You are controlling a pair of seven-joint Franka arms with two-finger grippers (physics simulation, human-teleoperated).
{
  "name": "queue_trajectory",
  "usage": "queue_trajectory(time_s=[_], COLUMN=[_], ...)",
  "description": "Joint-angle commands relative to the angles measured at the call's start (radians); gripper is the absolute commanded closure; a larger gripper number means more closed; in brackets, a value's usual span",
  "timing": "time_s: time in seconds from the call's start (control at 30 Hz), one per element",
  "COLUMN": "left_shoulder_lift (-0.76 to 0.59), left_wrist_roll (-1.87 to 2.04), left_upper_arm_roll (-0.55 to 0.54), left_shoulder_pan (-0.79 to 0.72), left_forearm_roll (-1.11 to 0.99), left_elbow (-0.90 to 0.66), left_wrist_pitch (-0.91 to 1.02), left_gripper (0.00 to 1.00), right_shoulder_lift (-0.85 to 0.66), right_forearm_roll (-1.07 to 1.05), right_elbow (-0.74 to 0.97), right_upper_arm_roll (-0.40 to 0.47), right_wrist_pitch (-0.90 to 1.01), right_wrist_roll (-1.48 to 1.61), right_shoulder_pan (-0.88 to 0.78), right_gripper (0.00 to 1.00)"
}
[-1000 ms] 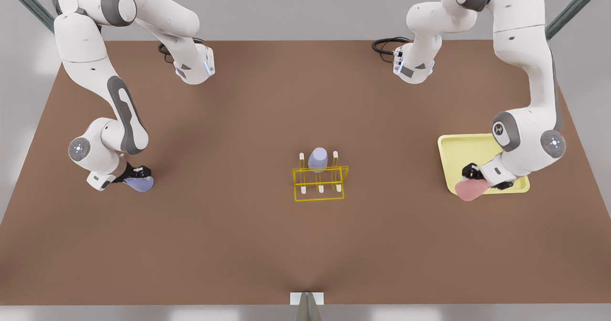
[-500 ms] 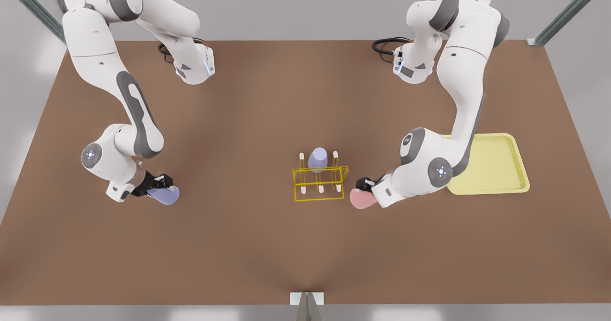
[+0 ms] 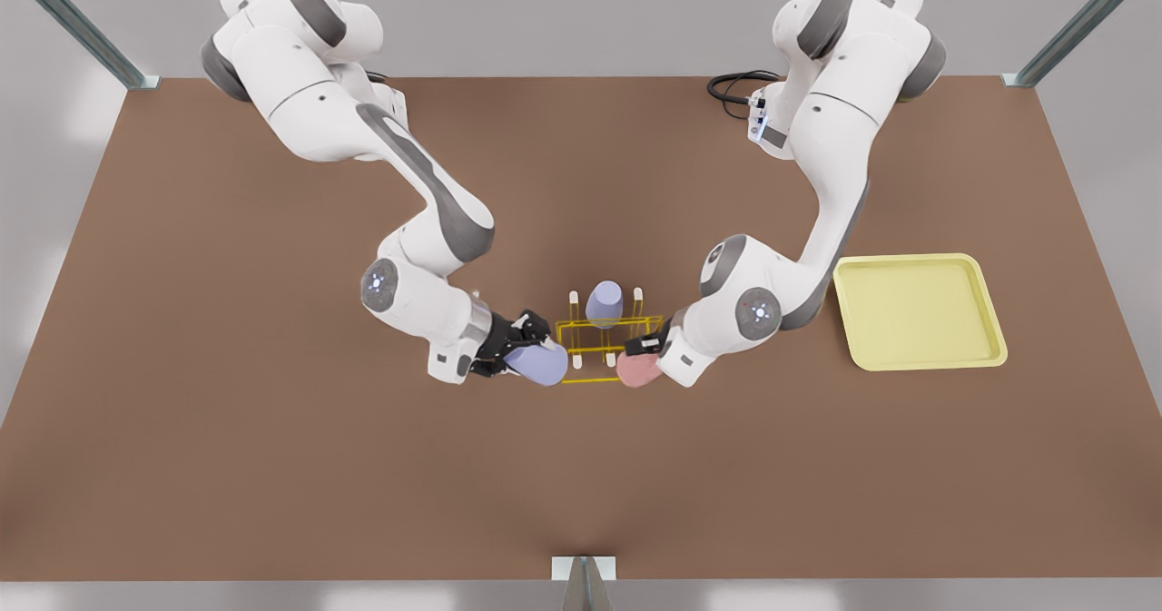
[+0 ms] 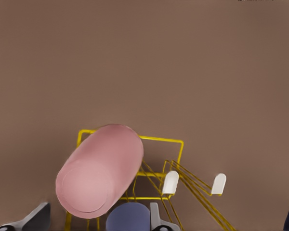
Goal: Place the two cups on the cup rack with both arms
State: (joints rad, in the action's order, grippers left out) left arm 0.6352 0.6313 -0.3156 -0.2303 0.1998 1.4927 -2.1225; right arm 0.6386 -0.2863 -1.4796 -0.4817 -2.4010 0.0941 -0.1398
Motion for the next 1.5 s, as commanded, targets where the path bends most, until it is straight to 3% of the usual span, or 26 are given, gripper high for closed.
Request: queue_trajectory(time_s=[0.0,0.03,0.1,0.13,0.2,0.23,0.27,0.3,0.77,0.83,1.23,1.33,1.47], left_shoulder_lift=[-0.003,-0.022,-0.037,-0.038,-0.042,-0.117,-0.253,-0.322,-0.279,-0.278,-0.279,-0.279,-0.285], left_wrist_roll=[0.453,0.449,0.317,0.19,-0.132,-0.375,-0.614,-0.604,-0.601,-0.599,-0.605,-0.605,-0.607], left_upper_arm_roll=[0.0,0.0,0.01,0.007,0.004,0.021,0.113,0.141,0.125,0.125,0.124,0.122,0.105], left_shoulder_pan=[-0.003,0.009,0.058,0.12,0.204,0.236,0.194,0.154,0.149,0.149,0.149,0.147,0.17], left_forearm_roll=[-0.011,-0.032,-0.246,-0.247,-0.278,-0.292,-0.316,-0.316,-0.31,-0.31,-0.307,-0.301,-0.221], left_elbow=[0.004,-0.006,-0.239,-0.319,-0.425,-0.405,-0.211,-0.101,-0.114,-0.114,-0.115,-0.123,-0.143], left_wrist_pitch=[-0.02,0.037,0.357,0.458,0.656,0.688,0.624,0.558,0.604,0.602,0.607,0.607,0.641], left_gripper=[0.0,0.0,0.0,0.0,0.0,0.0,0.0,0.0,0.0,0.0,0.0,0.0,0.0], right_shoulder_lift=[0.035,0.053,0.07,0.078,0.095,0.093,0.093,0.093,0.165,0.171,0.164,0.119,0.105], right_forearm_roll=[0.033,0.032,0.03,0.032,0.044,0.055,0.055,0.053,0.121,0.122,0.111,0.124,0.577], right_elbow=[0.044,0.073,0.093,0.094,0.102,0.094,0.09,0.088,0.117,0.12,0.186,0.286,0.283], right_upper_arm_roll=[0.0,0.0,-0.003,-0.005,-0.005,-0.005,-0.005,-0.003,0.0,-0.002,-0.018,-0.008,0.021], right_wrist_pitch=[-0.015,-0.018,-0.018,-0.018,-0.021,-0.02,-0.02,-0.02,-0.035,-0.04,-0.006,0.232,0.617], right_wrist_roll=[-0.55,-0.55,-0.547,-0.547,-0.547,-0.55,-0.55,-0.556,-0.551,-0.55,-0.553,-0.548,-0.286], right_shoulder_pan=[-0.009,-0.011,-0.012,-0.014,-0.034,-0.035,-0.043,-0.054,-0.083,-0.087,-0.081,-0.029,0.231], right_gripper=[0.17,0.18,0.17,0.18,0.18,0.18,0.18,0.18,0.17,0.0,0.0,0.0,0.0])
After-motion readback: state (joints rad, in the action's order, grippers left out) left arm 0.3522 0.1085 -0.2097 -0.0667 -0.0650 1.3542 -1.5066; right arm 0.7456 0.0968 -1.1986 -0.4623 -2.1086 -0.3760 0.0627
